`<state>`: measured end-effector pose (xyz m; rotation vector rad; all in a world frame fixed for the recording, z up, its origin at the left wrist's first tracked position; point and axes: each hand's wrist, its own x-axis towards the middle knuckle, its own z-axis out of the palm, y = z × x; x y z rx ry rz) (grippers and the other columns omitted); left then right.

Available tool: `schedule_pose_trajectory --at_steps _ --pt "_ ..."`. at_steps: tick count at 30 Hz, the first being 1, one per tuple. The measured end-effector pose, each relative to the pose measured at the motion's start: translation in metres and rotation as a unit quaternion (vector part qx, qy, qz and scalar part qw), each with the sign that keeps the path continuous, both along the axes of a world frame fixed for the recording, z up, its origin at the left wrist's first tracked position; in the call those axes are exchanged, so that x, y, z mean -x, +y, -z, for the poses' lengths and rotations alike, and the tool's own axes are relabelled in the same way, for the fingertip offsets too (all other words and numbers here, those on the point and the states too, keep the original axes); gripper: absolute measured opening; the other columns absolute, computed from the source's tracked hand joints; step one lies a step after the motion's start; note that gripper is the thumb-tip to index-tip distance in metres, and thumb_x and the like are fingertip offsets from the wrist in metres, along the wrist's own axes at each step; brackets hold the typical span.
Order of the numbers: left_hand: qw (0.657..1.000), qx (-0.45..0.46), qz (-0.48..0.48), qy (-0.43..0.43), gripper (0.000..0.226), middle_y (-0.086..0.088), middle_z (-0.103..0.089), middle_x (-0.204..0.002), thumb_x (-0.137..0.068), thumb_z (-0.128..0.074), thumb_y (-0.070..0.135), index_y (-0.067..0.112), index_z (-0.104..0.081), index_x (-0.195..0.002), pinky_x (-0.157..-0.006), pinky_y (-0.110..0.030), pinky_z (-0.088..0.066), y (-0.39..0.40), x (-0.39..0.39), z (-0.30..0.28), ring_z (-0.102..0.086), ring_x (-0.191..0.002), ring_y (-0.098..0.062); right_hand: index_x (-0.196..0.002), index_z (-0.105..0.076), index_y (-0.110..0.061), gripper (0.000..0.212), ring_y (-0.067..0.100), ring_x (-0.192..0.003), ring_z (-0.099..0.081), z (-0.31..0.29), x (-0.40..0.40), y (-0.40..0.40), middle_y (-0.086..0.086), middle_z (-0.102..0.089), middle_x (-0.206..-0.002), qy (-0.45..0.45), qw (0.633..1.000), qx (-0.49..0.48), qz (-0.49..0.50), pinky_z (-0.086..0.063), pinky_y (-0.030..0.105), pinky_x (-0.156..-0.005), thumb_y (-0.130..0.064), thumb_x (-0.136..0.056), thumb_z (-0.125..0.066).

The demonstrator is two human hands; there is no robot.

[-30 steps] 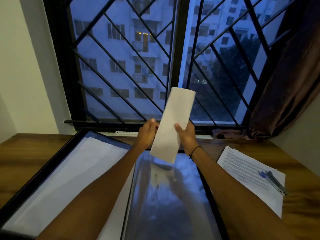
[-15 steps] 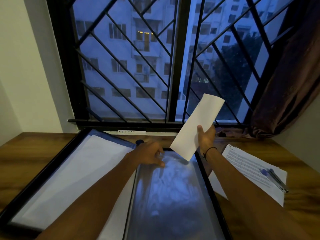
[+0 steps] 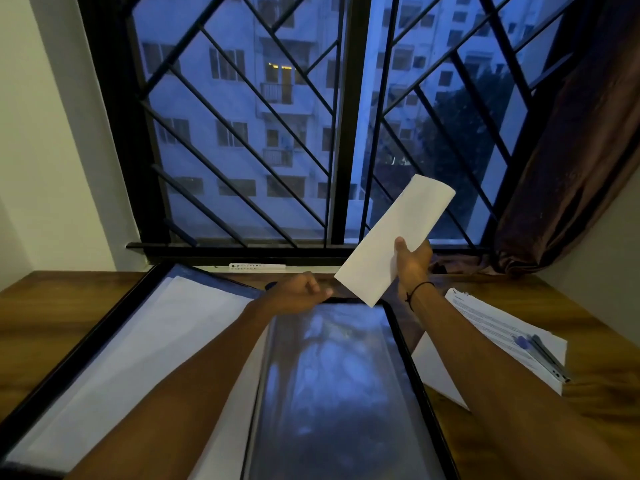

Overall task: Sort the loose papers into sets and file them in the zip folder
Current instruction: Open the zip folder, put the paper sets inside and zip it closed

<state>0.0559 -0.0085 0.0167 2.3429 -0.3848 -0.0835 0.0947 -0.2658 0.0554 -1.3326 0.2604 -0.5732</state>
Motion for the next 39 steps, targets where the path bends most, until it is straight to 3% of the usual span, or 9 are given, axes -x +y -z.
schedule_pose_trajectory --at_steps 8,13,16,20,24,27,32,35,39 --pt "0.985 -0.156 0.064 -0.039 0.031 0.013 -0.071 -0.077 -0.081 -0.077 0.06 0.03 -0.083 -0.086 -0.066 -0.023 -0.05 0.006 -0.005 -0.007 -0.064 -0.075 -0.004 -0.14 -0.048 -0.009 0.042 0.021 -0.109 -0.06 0.003 -0.006 0.003 0.007 -0.062 -0.13 0.003 1.0 -0.013 -0.012 -0.05 0.036 -0.095 -0.011 -0.101 -0.061" --pt "0.975 -0.199 0.1 -0.011 0.035 0.008 -0.066 -0.082 -0.083 -0.08 0.051 0.019 -0.08 -0.097 -0.061 -0.017 -0.044 0.002 -0.005 -0.007 -0.059 -0.073 -0.006 -0.138 -0.051 -0.01 0.04 0.021 -0.109 -0.061 0.003 -0.009 0.01 0.005 -0.063 -0.127 -0.005 1.0 -0.01 -0.02 -0.052 0.039 -0.096 -0.01 -0.1 -0.062" --pt "0.98 -0.154 0.127 0.025 0.022 0.005 -0.069 -0.091 -0.082 -0.084 0.04 0.022 -0.075 -0.092 -0.072 -0.025 -0.053 -0.001 -0.007 -0.001 -0.063 -0.082 -0.01 -0.135 -0.051 -0.011 0.037 0.021 -0.108 -0.061 0.002 -0.011 0.014 0.003 -0.063 -0.123 -0.015 0.999 -0.024 -0.026 -0.052 0.038 -0.096 -0.009 -0.1 -0.062" --pt "0.989 -0.041 0.138 -0.025 0.017 0.0 -0.075 -0.096 -0.084 -0.083 0.027 0.015 -0.076 -0.093 -0.087 -0.037 -0.059 0.0 -0.007 0.003 -0.07 -0.091 -0.014 -0.139 -0.05 -0.01 0.042 0.02 -0.107 -0.061 -0.003 -0.014 0.02 0.004 -0.062 -0.123 -0.024 0.997 -0.068 -0.026 -0.051 0.037 -0.096 -0.007 -0.099 -0.062" --pt "0.992 0.047 0.112 -0.037 0.019 -0.005 -0.076 -0.09 -0.083 -0.084 0.025 0.014 -0.073 -0.095 -0.081 -0.033 -0.059 -0.001 -0.006 0.005 -0.072 -0.085 -0.02 -0.136 -0.055 -0.005 0.042 0.024 -0.108 -0.064 -0.011 -0.024 0.031 0.008 -0.065 -0.128 -0.034 0.993 -0.115 -0.025 -0.053 0.041 -0.101 -0.004 -0.096 -0.066" --pt "0.992 0.075 0.096 -0.045 0.02 -0.009 -0.069 -0.076 -0.082 -0.085 0.026 0.012 -0.073 -0.091 -0.069 -0.025 -0.051 -0.004 -0.007 0.007 -0.061 -0.066 -0.009 -0.132 -0.058 -0.002 0.041 0.03 -0.112 -0.066 -0.011 -0.03 0.048 0.014 -0.066 -0.128 -0.014 0.992 -0.116 -0.044 -0.053 0.05 -0.102 -0.003 -0.093 -0.07" --pt "0.99 0.103 0.039 -0.088 0.015 -0.001 -0.072 -0.075 -0.079 -0.087 0.027 0.019 -0.074 -0.081 -0.072 -0.034 -0.055 -0.002 -0.01 0.011 -0.062 -0.067 -0.007 -0.129 -0.059 0.004 0.041 0.039 -0.114 -0.064 0.005 -0.034 0.07 0.022 -0.066 -0.128 0.056 0.991 0.026 -0.117 -0.053 0.056 -0.098 0.0 -0.09 -0.072" --pt "0.986 0.128 0.029 -0.098 0.016 -0.001 -0.074 -0.079 -0.08 -0.088 0.025 0.014 -0.075 -0.081 -0.068 -0.022 -0.055 -0.001 -0.012 0.008 -0.064 -0.067 -0.002 -0.129 -0.057 0.003 0.047 0.04 -0.112 -0.065 0.011 -0.037 0.07 0.021 -0.066 -0.128 0.1 0.976 0.112 -0.158 -0.055 0.059 -0.094 -0.003 -0.087 -0.076" --pt "0.98 0.173 -0.011 -0.095 0.022 -0.004 -0.076 -0.081 -0.081 -0.087 0.032 0.012 -0.077 -0.081 -0.068 -0.022 -0.057 0.004 -0.018 0.008 -0.068 -0.071 -0.006 -0.126 -0.059 0.002 0.041 0.032 -0.108 -0.065 0.005 -0.025 0.064 0.016 -0.068 -0.123 0.144 0.947 0.16 -0.238 -0.059 0.047 -0.077 -0.002 -0.088 -0.075"
